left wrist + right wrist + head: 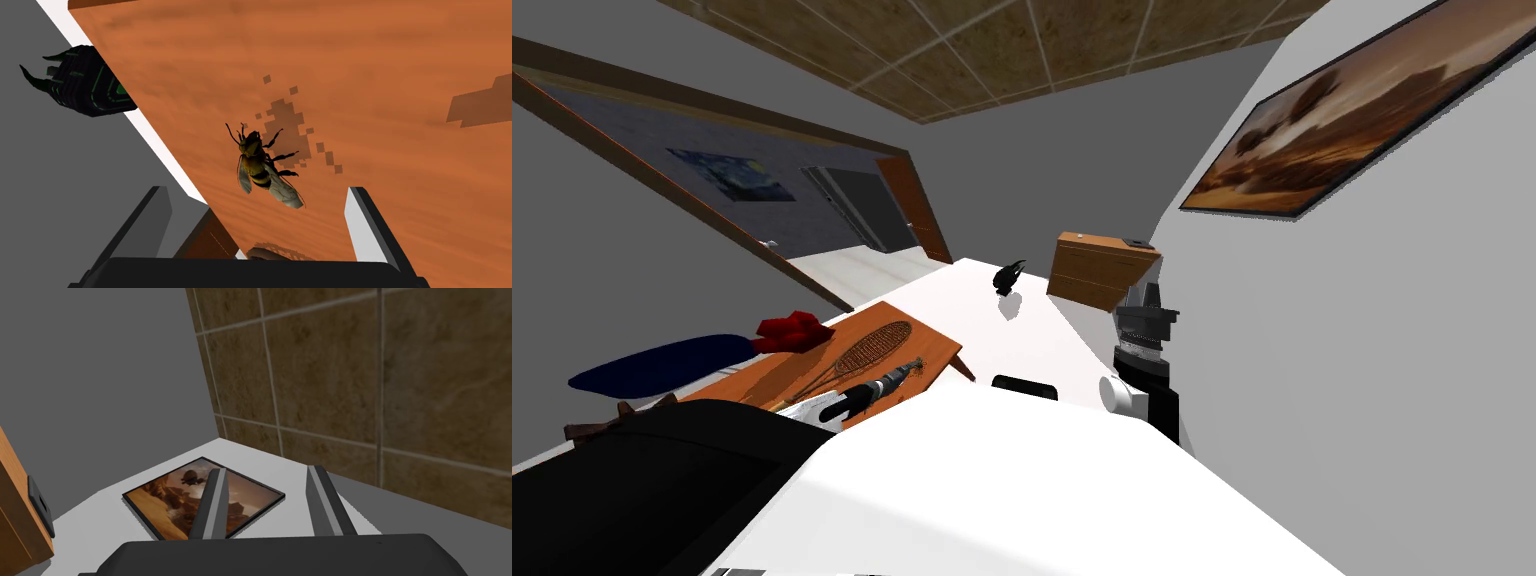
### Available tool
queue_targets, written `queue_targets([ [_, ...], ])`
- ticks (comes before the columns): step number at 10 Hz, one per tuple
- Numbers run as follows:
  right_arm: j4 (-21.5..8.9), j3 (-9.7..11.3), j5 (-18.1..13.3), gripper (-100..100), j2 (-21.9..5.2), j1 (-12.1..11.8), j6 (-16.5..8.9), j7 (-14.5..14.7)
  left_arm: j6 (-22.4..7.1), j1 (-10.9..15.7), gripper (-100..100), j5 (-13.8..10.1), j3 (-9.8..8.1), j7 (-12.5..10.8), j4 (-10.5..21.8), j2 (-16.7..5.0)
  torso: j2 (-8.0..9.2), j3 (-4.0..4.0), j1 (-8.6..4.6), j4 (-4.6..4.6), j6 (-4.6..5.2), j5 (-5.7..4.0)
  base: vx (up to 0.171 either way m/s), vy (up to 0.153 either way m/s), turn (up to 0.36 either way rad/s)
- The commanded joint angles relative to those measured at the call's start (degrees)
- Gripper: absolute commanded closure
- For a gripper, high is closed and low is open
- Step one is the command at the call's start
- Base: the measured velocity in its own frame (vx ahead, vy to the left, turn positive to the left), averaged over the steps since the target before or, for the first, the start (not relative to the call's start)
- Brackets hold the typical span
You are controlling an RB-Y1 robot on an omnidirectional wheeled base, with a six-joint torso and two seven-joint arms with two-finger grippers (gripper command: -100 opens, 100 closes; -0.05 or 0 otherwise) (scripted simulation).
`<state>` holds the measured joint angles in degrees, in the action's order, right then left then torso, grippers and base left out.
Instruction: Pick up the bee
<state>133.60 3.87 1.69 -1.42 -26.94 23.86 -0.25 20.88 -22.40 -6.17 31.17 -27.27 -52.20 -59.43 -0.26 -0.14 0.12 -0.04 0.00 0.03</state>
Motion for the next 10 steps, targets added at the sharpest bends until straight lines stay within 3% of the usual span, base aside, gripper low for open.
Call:
queue_targets([
  [1,0.0,0.0,0.0,0,0.0,0.0,0.0,0.0,-1.6,-0.7,-100,0.1,0.29,-0.3,-0.6,-0.6,0.0,0.0,0.0,0.0,0.0,0.0,0.04,0.031,-0.089],
  [4,0.0,0.0,0.0,0,0.0,0.0,0.0,0.0,-3.6,-0.1,-100,1.6,4.0,-2.4,3.4,-1.5,0.09,0.05,-0.09,0.02,0.01,-0.02,0.035,0.021,-0.224],
  [5,0.0,0.0,0.0,0,0.0,0.0,0.0,0.0,-3.6,-0.1,-100,1.6,4.0,-2.4,3.4,-1.5,0.06,0.03,-0.06,0.01,-0.02,-0.02,0.031,0.028,-0.08],
  [8,0.0,0.0,0.0,0,0.0,0.0,0.0,0.0,-5.2,0.3,-100,2.9,7.07,-3.9,5.9,-1.5,0.12,0.07,-0.09,0.03,-0.03,-0.01,0.025,0.021,-0.167],
  [9,0.0,0.0,0.0,0,0.0,0.0,0.0,0.0,-4.6,-0.2,-100,2.5,6.2,-3.5,5.2,-1.8,0.11,0.06,-0.09,0.02,-0.03,-0.02,0.013,0.015,-0.04],
  [10,0.0,0.0,0.0,0,0.0,0.0,0.0,0.0,-4.8,-0.2,0,2.5,6.25,-3.6,5.0,-1.9,0.16,0.09,-0.13,0.03,-0.07,-0.02,0.0,0.0,0.0],
])
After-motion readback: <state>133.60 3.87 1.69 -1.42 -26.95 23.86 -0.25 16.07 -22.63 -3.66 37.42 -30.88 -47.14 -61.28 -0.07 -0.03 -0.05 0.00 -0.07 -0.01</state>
